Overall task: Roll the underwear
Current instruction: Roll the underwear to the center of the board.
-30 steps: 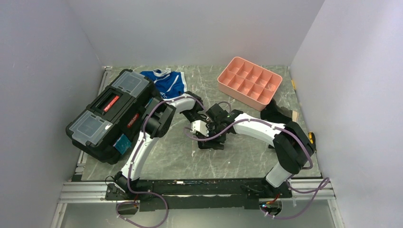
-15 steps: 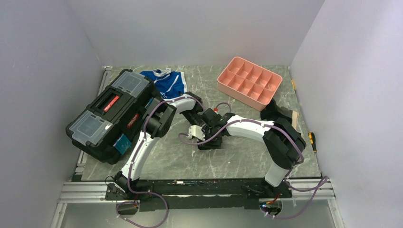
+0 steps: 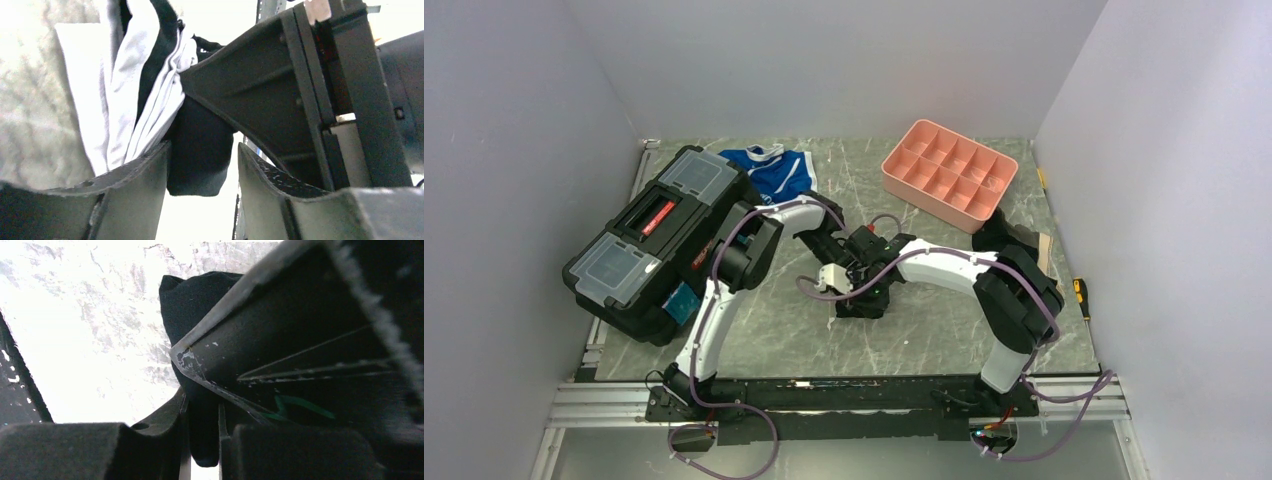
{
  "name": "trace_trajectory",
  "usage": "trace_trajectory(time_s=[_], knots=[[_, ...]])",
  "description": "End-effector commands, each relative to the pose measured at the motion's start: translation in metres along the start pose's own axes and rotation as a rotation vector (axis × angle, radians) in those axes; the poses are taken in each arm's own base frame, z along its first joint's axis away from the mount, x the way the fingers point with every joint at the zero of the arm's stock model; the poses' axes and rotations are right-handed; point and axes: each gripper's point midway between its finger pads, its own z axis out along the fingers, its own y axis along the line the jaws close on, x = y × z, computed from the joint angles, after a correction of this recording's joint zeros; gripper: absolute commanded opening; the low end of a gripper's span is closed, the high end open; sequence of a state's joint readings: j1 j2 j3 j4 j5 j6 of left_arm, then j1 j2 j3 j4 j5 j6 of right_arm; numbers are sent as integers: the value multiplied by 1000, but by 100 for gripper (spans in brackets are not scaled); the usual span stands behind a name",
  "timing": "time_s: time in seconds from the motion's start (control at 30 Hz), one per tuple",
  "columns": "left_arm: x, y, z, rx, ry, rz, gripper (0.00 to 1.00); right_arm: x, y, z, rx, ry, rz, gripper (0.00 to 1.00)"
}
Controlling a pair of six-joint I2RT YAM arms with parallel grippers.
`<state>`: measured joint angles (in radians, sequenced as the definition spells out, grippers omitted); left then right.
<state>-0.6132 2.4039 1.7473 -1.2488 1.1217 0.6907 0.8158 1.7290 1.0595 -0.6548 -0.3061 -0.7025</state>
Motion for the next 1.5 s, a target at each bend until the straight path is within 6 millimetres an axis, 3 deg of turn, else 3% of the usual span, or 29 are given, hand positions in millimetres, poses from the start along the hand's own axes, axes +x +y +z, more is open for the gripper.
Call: trace_trajectory(time_s=[0.0, 0.27, 0.77, 1.2, 1.37, 1.47], knots=[[1, 19, -21, -171, 51, 101, 61, 37, 44, 22, -202, 107, 111, 0], [7, 16, -51, -236, 4, 80, 64, 40, 46, 22, -249, 104, 163, 0], [15, -1, -143, -460, -338, 3, 65, 31, 34, 7, -348, -13, 235, 0], [36, -28, -162, -691, -477, 202, 65, 30, 21, 3, -581, -99, 370, 0], [36, -49, -174, -811, -520, 361, 65, 31, 12, 8, -638, -110, 426, 0], [33, -64, -167, -859, -484, 485, 66, 34, 10, 12, -655, -101, 447, 4]])
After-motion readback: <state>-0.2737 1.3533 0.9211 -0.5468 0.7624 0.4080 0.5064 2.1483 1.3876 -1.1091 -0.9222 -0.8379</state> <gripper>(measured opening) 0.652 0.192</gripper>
